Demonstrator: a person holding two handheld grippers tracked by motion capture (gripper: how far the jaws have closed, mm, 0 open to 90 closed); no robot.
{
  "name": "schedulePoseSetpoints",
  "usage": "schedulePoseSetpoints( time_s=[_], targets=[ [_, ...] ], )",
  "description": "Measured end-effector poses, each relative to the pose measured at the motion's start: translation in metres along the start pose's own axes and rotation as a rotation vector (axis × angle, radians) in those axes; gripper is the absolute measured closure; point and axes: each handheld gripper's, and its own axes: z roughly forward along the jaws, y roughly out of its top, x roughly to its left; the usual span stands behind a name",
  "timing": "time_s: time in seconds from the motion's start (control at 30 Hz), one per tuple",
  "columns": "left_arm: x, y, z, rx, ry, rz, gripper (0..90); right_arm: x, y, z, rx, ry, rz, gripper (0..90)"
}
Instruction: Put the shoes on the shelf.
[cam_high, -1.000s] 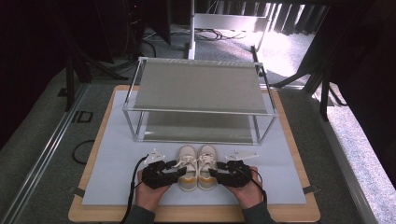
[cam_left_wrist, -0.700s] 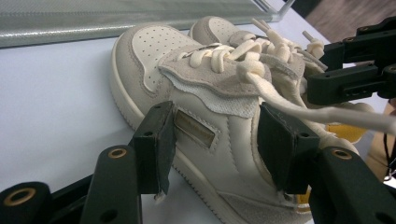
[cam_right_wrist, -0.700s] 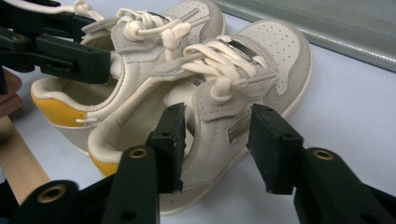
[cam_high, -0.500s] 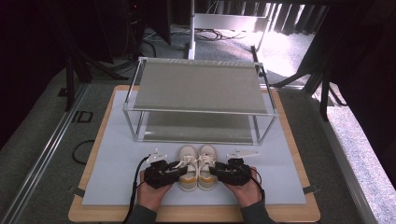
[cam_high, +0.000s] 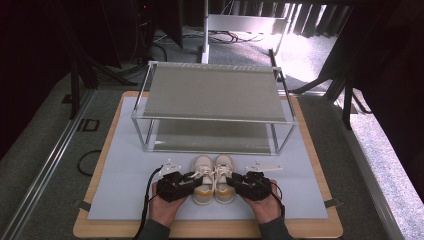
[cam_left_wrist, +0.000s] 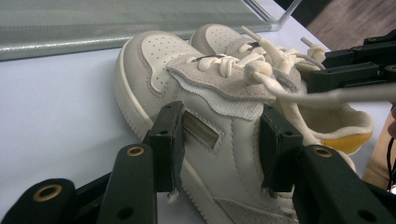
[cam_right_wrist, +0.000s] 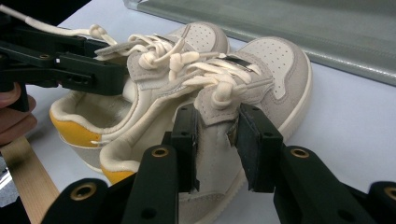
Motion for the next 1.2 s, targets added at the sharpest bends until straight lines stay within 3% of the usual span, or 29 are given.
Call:
schedulePoseSetpoints(
  time_s=[0.27, 0.5, 0.77, 0.93, 1.03, 1.2],
  targets=[
    [-0.002, 0.003, 0.002, -0.008, 0.007, 0.005, 56.0, -0.004, -0.002, -0.001, -0.013, 0.005, 0.016, 69.4],
    [0.001, 0.000, 0.004, -0.009, 0.018, 0.000, 56.1, -0.008, -0.005, -0.002, 0.006, -0.006, 0.028, 67.8],
    [0.002, -0.002, 0.005, 0.001, 0.027, -0.007, 56.4, 0.001, -0.003, 0.001, 0.031, -0.102, -0.029, 59.5],
    [0.002, -0.002, 0.005, 0.003, 0.025, -0.013, 56.4, 0.003, -0.001, 0.005, 0.057, -0.120, -0.038, 58.4],
    [0.000, -0.002, 0.005, 0.004, 0.022, -0.004, 56.9, 0.002, 0.000, 0.006, 0.063, -0.107, -0.023, 63.5],
    [-0.003, -0.001, 0.005, -0.003, 0.009, -0.006, 57.5, -0.006, -0.004, 0.002, 0.015, -0.050, 0.049, 70.6]
  ],
)
